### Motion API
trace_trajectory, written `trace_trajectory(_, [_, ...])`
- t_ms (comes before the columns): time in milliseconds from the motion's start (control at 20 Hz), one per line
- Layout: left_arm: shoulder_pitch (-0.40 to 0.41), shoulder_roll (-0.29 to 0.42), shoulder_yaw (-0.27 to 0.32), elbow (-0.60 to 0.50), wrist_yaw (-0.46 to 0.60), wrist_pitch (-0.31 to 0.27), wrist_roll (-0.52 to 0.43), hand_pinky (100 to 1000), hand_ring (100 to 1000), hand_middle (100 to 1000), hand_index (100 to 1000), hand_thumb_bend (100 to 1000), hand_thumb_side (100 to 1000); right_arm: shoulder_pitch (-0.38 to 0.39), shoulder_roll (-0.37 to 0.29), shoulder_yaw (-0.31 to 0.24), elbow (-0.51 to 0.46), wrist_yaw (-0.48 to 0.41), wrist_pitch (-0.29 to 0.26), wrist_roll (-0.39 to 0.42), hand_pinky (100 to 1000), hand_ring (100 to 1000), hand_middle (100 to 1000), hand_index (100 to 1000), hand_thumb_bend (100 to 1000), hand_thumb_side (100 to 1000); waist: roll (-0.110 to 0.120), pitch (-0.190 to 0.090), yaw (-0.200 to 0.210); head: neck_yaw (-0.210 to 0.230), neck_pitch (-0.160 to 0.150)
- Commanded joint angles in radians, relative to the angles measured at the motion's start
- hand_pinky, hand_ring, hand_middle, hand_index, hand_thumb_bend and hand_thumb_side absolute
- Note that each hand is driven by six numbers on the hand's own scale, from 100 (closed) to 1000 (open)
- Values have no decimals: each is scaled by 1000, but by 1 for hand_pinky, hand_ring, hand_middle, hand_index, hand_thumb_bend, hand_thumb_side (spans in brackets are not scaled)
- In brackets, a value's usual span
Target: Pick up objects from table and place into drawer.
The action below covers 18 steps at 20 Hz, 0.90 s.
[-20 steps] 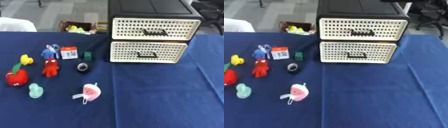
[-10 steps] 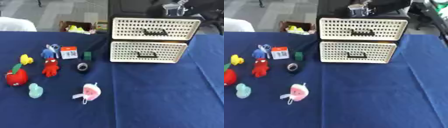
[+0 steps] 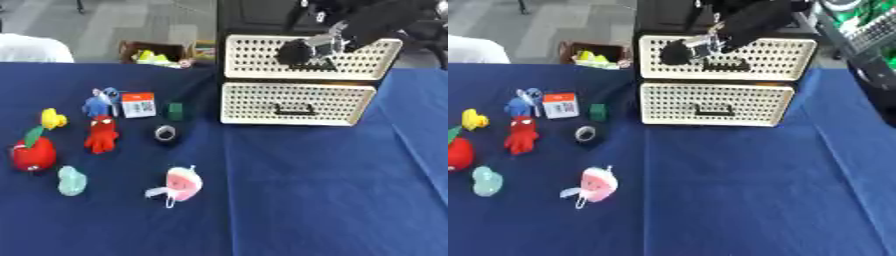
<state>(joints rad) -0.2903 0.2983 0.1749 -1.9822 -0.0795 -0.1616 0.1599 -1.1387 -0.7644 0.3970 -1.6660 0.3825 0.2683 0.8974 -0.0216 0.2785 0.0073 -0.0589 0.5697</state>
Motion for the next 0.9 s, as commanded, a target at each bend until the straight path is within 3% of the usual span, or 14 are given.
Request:
trace_trajectory(50, [-14, 20, 2, -18, 2, 0, -4, 551, 600, 654, 885, 100, 976, -11, -21, -2, 14, -4, -15, 10, 100, 100, 100, 824, 687, 811, 0, -15, 0, -1, -8])
trace_trajectory(900, [-12, 12, 4, -18, 0, 3, -10, 551, 598, 651, 883, 100, 981, 79, -65, -18, 62, 25, -5, 10, 100, 100, 100, 841, 708, 853, 7, -4, 2, 0, -14])
